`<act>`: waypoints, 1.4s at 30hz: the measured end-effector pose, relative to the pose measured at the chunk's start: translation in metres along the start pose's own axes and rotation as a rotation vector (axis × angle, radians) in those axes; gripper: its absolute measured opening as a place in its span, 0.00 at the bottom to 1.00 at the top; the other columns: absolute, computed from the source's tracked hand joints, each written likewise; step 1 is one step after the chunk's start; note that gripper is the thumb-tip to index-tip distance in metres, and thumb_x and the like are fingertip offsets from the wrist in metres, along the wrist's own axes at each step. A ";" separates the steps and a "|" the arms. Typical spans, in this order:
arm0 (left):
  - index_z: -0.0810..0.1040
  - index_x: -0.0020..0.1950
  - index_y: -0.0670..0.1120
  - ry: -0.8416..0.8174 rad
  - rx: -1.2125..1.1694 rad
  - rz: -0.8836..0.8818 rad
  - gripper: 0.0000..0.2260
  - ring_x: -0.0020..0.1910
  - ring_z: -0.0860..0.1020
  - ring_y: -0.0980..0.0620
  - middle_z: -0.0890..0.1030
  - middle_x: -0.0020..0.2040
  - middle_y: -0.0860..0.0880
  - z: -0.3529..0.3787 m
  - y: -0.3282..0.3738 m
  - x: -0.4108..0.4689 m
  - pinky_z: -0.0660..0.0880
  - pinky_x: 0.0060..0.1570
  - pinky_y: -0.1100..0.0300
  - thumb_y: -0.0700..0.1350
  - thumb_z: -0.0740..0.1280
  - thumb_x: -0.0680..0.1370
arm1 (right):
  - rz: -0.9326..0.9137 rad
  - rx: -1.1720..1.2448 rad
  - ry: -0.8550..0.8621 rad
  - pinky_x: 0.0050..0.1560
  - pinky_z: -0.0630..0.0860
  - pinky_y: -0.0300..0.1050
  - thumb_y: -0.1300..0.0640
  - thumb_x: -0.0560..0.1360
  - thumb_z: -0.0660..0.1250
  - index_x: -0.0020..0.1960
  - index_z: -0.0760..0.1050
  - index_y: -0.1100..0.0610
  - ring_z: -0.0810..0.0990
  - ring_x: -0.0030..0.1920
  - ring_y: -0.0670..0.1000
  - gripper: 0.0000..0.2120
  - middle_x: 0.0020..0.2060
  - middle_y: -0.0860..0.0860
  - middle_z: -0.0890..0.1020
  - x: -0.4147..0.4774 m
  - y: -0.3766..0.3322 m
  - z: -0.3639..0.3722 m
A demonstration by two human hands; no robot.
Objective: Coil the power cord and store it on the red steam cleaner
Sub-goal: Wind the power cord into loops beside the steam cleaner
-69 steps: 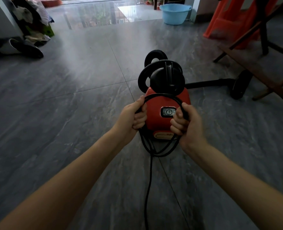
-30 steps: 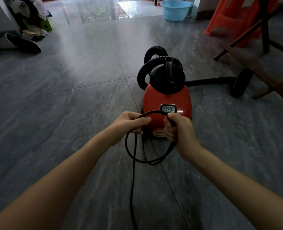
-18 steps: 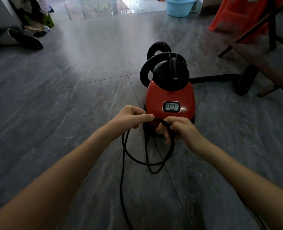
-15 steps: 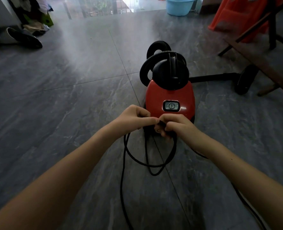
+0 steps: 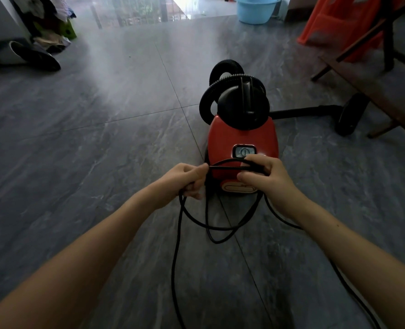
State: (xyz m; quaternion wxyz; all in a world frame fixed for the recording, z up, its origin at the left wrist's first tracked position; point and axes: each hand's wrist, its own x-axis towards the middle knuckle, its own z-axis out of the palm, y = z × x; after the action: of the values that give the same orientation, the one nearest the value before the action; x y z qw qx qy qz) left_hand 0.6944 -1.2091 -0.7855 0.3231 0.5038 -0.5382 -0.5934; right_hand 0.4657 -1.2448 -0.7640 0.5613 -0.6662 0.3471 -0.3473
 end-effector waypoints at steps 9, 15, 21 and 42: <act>0.64 0.28 0.46 0.155 -0.083 0.036 0.21 0.23 0.59 0.54 0.61 0.26 0.48 0.001 0.019 0.004 0.61 0.24 0.65 0.55 0.70 0.72 | 0.054 -0.007 -0.060 0.31 0.66 0.29 0.65 0.76 0.62 0.40 0.73 0.63 0.72 0.26 0.38 0.06 0.24 0.40 0.74 -0.002 0.003 0.002; 0.66 0.24 0.50 0.130 -0.033 0.046 0.21 0.23 0.59 0.55 0.62 0.24 0.51 0.005 0.032 0.005 0.59 0.24 0.64 0.52 0.70 0.72 | 0.012 -0.186 -0.117 0.33 0.73 0.42 0.63 0.75 0.68 0.45 0.75 0.65 0.75 0.30 0.48 0.05 0.32 0.52 0.74 0.004 -0.007 -0.009; 0.73 0.20 0.53 0.120 0.069 0.054 0.23 0.23 0.61 0.56 0.64 0.23 0.54 0.016 0.039 0.008 0.60 0.26 0.62 0.48 0.69 0.76 | -0.010 -0.253 -0.156 0.40 0.74 0.54 0.54 0.74 0.71 0.47 0.76 0.69 0.75 0.36 0.64 0.16 0.36 0.66 0.77 0.009 -0.009 0.003; 0.61 0.28 0.47 0.240 -0.314 0.002 0.23 0.19 0.56 0.57 0.59 0.22 0.53 -0.001 0.028 0.007 0.53 0.23 0.63 0.51 0.60 0.82 | 0.134 0.024 -0.119 0.26 0.63 0.43 0.56 0.74 0.60 0.36 0.70 0.62 0.64 0.24 0.48 0.12 0.24 0.51 0.66 0.007 -0.011 -0.001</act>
State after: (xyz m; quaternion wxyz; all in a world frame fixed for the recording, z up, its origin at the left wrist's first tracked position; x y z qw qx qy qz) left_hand 0.6887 -1.2222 -0.7605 0.4601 0.5136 -0.3974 -0.6054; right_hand 0.4688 -1.2499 -0.7524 0.6108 -0.6542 0.3530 -0.2729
